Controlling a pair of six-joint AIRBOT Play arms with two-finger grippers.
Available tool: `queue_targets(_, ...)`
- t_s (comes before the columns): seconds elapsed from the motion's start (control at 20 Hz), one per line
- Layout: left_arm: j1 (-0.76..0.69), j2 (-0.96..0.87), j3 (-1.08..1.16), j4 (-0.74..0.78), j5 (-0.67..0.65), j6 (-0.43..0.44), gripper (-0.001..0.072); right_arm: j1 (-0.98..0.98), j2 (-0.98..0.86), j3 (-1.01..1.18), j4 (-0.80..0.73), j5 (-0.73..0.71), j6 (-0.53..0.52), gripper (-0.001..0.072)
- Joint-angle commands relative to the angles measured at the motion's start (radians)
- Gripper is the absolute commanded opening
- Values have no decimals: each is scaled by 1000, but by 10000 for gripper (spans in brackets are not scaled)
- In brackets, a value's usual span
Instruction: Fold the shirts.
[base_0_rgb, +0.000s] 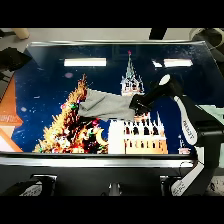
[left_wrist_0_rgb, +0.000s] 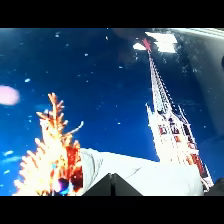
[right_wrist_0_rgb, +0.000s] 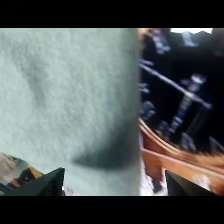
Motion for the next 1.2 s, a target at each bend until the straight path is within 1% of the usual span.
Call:
queue_targets(0.0,-3,0,-5,3,-1,-1,25,38,-43,-24,98,-120,-39,564)
queue_targets(0.05,-3,0,-5,3,0,-1,26,42,-42,-23,108,-142,-39,343)
queue_targets(0.1,-3,0,-5,3,1,-1,25,41,-40,-16,132,-147,-40,87)
queue_targets(0.15,-3,0,-5,4,2,0,26,24,-37,8,164,-128,-53,27)
queue_targets(0.25,-3,0,-5,4,17,0,25,-41,-7,92,254,-46,-69,25)
queue_targets(0.3,-3,0,-5,4,31,3,25,-92,21,155,297,10,-63,26)
queue_targets(0.35,-3,-1,-5,4,47,4,25,-142,53,218,308,56,-32,23)
queue_targets(0.45,-3,-3,-7,4,79,4,26,-254,121,343,271,139,62,22)
queue_targets(0.5,-3,-8,-7,4,87,4,26,-311,152,394,237,179,92,23)
queue_targets(0.55,-3,-16,-7,3,88,3,26,-361,175,433,207,214,117,23)
queue_targets(0.65,-4,-33,-7,3,87,3,26,-466,225,461,183,266,133,23)
queue_targets(0.8,-4,-40,-7,3,87,11,26,-612,275,461,137,284,122,23)
queue_targets(0.95,-6,-40,-7,-6,80,20,26,-759,286,461,88,262,88,23)
queue_targets(1.05,-6,-40,-7,-22,64,27,26,-839,286,461,89,216,89,23)
queue_targets(1.15,-6,-40,-7,-27,53,30,26,-897,289,462,90,218,89,23)
